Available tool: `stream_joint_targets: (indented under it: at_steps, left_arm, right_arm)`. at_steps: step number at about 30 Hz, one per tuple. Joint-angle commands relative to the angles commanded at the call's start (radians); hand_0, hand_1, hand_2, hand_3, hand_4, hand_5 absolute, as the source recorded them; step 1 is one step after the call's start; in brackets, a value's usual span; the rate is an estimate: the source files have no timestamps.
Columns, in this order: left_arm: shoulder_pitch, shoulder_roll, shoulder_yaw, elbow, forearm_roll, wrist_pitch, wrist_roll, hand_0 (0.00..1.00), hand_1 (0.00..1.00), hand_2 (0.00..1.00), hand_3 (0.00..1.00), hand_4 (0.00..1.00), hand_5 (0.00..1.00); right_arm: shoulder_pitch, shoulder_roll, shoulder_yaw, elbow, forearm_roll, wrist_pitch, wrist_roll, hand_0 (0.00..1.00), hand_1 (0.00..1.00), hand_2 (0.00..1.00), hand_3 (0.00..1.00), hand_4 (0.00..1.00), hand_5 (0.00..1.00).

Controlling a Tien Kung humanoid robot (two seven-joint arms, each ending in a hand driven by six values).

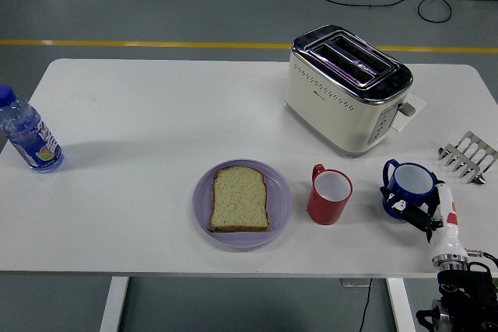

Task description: Pick up the cup,pour liquid into bread,place the cup on the desk

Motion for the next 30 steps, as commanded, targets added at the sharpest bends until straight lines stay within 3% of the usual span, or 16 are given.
stream_joint_targets:
  at_steps: [17, 18, 22, 23, 29, 30]
  left_arm:
    - [-0.001, 0.0, -0.004, 0.0, -0.001, 0.001, -0.001, 0.647, 0.644, 0.641, 0.532, 0.298, 0.763]
    - [-0.001, 0.0, -0.004, 0.0, -0.001, 0.001, -0.001, 0.647, 0.644, 0.641, 0.532, 0.297, 0.765]
    - [-0.001, 0.0, -0.003, -0.001, -0.003, 0.0, 0.0, 0.647, 0.644, 0.641, 0.532, 0.297, 0.765]
    - [-0.001, 0.0, -0.002, -0.001, -0.003, 0.0, 0.0, 0.647, 0.644, 0.641, 0.532, 0.298, 0.765]
    - [-0.001, 0.0, -0.003, -0.001, -0.004, 0.0, 0.0, 0.647, 0.644, 0.641, 0.532, 0.298, 0.765]
    - [-0.002, 0.0, -0.003, -0.001, -0.003, 0.0, 0.0, 0.647, 0.644, 0.642, 0.532, 0.298, 0.766]
  right_arm:
    - [0.019, 0.014, -0.024, -0.037, -0.019, -0.022, 0.003, 0.45, 0.317, 0.501, 0.503, 0.668, 0.002]
    - [0.019, 0.014, -0.024, -0.038, -0.019, -0.023, 0.004, 0.397, 0.309, 0.49, 0.491, 0.785, 0.063]
    - [0.02, 0.015, -0.022, -0.046, -0.019, -0.031, 0.004, 0.397, 0.309, 0.49, 0.491, 0.785, 0.063]
    - [0.02, 0.015, -0.022, -0.048, -0.02, -0.032, 0.004, 0.426, 0.326, 0.499, 0.489, 0.83, 0.095]
    - [0.02, 0.017, -0.019, -0.051, -0.036, -0.04, -0.005, 0.426, 0.326, 0.499, 0.489, 0.83, 0.095]
    - [0.021, 0.016, -0.02, -0.051, -0.039, -0.041, -0.007, 0.499, 0.388, 0.538, 0.567, 0.863, 0.103]
